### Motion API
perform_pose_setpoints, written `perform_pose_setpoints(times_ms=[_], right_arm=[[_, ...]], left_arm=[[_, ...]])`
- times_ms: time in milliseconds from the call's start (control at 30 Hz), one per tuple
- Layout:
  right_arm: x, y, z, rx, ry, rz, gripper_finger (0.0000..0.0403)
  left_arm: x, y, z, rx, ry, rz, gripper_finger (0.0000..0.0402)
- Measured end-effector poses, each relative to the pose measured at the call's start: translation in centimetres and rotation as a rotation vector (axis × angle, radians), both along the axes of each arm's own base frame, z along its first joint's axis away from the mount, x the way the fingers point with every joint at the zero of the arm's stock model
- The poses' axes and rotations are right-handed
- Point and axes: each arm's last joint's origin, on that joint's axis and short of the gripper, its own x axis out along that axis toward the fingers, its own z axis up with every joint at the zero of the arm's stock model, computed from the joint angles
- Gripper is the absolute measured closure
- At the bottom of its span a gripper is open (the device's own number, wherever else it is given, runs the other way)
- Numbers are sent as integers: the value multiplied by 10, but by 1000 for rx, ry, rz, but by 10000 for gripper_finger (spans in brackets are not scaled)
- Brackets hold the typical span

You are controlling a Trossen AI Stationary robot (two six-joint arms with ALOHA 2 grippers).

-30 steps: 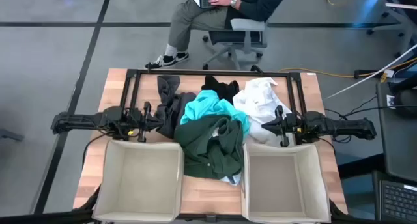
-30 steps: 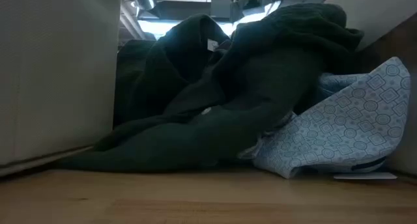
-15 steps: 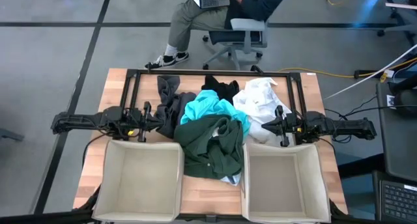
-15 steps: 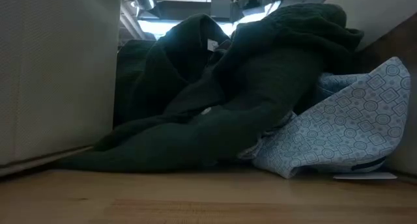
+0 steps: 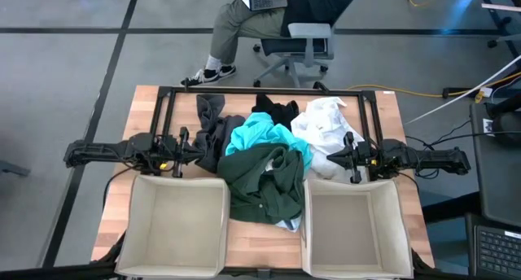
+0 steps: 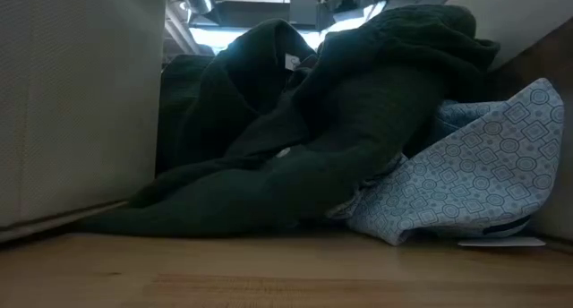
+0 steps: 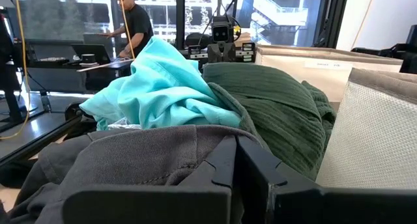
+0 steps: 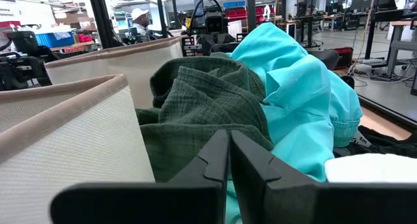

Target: Sort clothes

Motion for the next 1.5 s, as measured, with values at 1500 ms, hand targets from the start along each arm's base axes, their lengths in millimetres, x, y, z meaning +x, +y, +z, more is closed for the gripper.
perform_pose_setpoints(times_ms=[1500], right_arm=[[31, -17, 128, -121, 101, -674, 382]], left_arm=[[-1, 2, 8, 41, -83, 72, 396]])
